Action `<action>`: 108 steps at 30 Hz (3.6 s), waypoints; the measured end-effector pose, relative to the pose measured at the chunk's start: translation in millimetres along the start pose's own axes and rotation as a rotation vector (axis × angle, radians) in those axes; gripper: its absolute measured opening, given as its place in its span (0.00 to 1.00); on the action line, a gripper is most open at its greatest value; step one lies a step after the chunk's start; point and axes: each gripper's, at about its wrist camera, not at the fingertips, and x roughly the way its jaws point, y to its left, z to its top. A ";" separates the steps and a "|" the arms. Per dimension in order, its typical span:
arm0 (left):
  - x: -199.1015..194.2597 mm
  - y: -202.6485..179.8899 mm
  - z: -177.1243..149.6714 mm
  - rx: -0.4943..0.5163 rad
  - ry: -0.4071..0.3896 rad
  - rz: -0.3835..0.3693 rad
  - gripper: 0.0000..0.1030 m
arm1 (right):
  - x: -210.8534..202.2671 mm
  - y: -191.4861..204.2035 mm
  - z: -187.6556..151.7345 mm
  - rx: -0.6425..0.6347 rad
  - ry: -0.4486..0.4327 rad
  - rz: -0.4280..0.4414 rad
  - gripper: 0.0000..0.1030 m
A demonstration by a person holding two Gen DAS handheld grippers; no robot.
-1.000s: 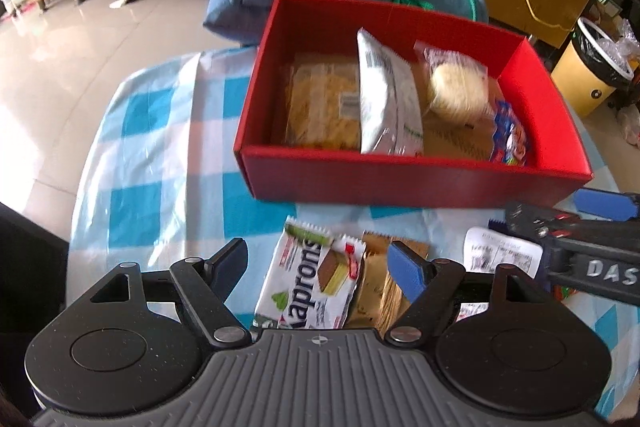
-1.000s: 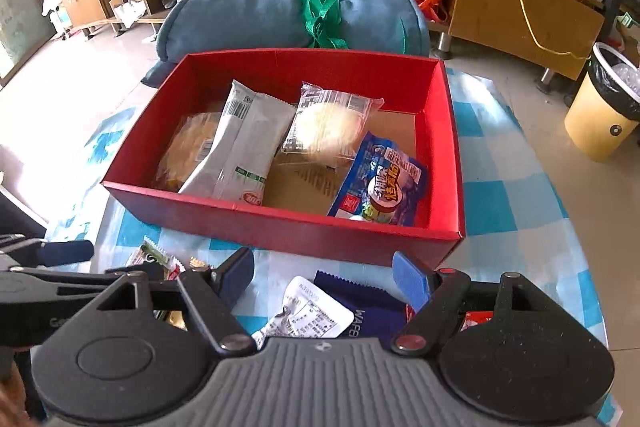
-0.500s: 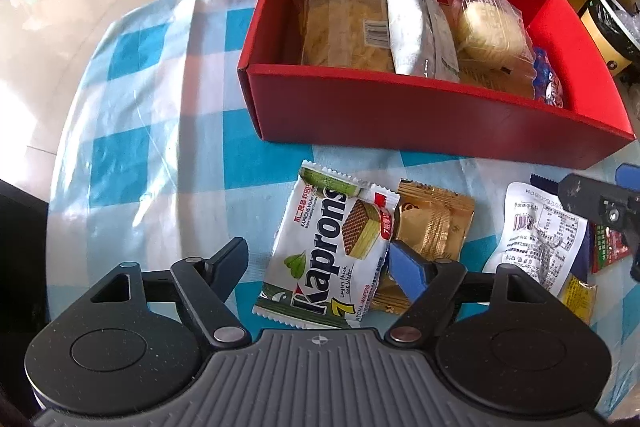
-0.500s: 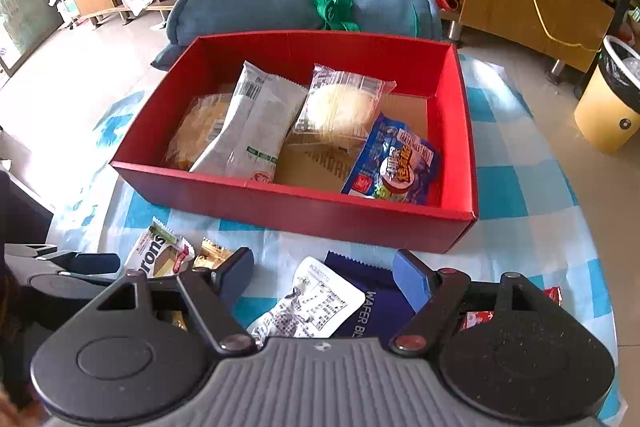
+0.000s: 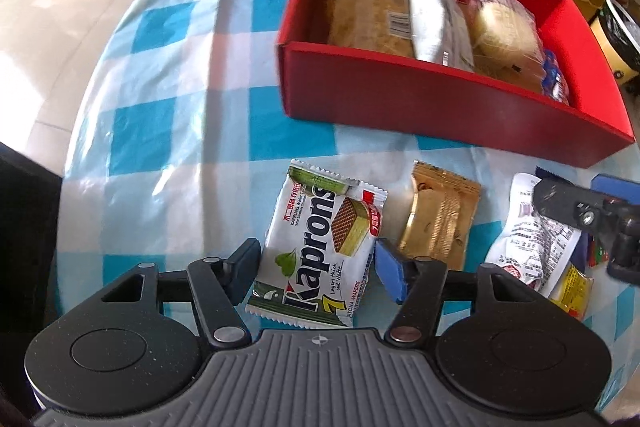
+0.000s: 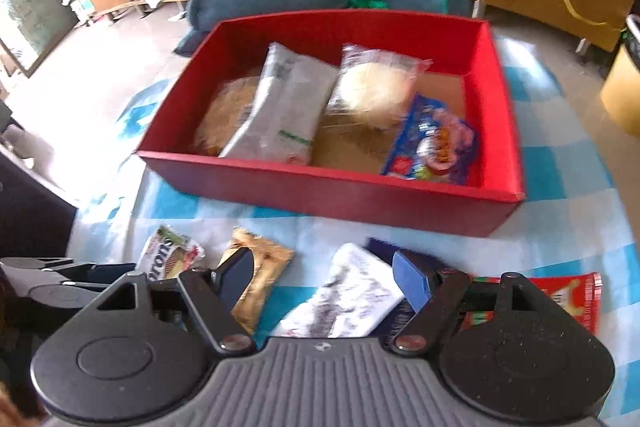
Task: Organize snacks
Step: 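Withdraw both tools from the box and move the left tool toward the Kapronos wafer, then grasp the white Kapronos wafer with the left tool while the right tool grasps the gold wafer packet, then carry the Kapronos wafer in the left tool while the right tool carries the gold packet over the red box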
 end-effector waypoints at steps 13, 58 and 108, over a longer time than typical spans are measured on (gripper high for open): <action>-1.9 17.1 0.5 -0.062 0.007 -0.005 0.67 | 27.3 25.8 1.4 0.011 0.077 0.074 0.69; 1.3 27.4 -7.3 -0.106 -0.004 0.039 0.65 | 61.1 55.7 -3.7 -0.129 0.105 -0.093 0.49; -58.2 -30.8 25.8 -0.014 -0.205 -0.081 0.62 | -32.6 4.3 20.1 -0.065 -0.155 -0.105 0.35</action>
